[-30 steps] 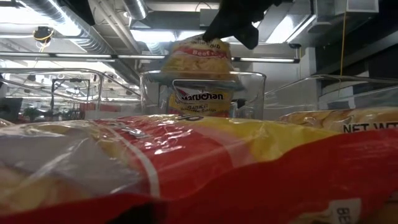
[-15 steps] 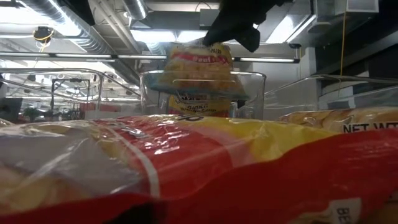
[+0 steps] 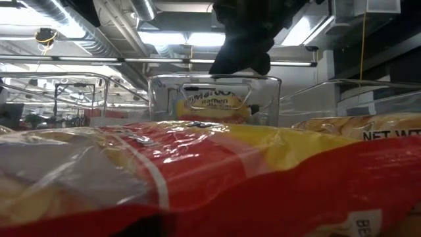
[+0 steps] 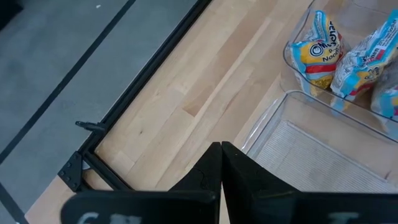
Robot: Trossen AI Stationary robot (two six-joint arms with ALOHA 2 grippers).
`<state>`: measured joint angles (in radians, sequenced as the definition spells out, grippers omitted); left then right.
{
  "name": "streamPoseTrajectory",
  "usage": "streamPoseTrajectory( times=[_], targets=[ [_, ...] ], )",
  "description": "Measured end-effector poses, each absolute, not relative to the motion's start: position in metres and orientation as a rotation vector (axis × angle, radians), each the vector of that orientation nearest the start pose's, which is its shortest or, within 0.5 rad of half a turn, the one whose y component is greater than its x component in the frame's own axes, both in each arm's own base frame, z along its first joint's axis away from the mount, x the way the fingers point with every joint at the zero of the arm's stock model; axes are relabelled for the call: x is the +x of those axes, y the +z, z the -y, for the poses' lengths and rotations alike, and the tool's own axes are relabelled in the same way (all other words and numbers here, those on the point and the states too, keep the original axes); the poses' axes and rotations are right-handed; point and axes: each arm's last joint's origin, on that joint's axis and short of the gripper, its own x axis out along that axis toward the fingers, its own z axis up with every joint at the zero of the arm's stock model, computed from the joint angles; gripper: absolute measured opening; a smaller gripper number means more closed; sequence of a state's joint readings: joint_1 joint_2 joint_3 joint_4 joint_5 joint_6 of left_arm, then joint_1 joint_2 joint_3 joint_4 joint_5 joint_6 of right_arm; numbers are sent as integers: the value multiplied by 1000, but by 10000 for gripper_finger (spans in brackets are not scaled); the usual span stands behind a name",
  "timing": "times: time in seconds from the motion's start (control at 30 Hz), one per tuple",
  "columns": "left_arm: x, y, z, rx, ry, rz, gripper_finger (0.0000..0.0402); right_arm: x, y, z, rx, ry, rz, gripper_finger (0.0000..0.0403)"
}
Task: Sort Maruchan noodles
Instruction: Put the blue noodle pack into the middle transparent bin
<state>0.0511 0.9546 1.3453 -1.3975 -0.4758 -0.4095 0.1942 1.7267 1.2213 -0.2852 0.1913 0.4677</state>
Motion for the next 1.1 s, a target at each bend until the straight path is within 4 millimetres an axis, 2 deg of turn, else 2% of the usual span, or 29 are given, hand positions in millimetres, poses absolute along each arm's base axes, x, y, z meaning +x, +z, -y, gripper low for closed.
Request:
streamPoseTrajectory(
  times=[0.17,0.23,0.33,0.47,0.57,0.63,0.73,0.83,1.0,1.1],
  targets=[
    [120,389,-19,-154,670,-876,0,367,235,-63,287,-200,-740,58],
    [120,389,-19,-155,671,-875,0,370,250,-58,258,-210,-692,64],
    [120,389,-19,-156,672,-875,0,371,284,-47,179,-300,-601,69],
    [120,389,-19,-159,668,-876,0,355,325,-25,-9,-627,-662,69],
    [120,389,-19,-160,667,-876,0,326,352,-5,-138,-956,-745,69],
    [120,389,-19,-160,667,-876,0,301,360,11,-109,-1124,-830,69],
    [120,389,-19,-160,667,-876,0,271,355,41,83,-1318,-878,69],
    [120,389,-19,-160,666,-876,0,245,335,70,238,-1282,-906,69],
    [120,389,-19,-162,662,-878,0,188,281,106,414,-1424,-1007,69],
    [120,389,-19,-160,666,-877,0,157,252,118,601,-1427,-1074,69]
  ],
)
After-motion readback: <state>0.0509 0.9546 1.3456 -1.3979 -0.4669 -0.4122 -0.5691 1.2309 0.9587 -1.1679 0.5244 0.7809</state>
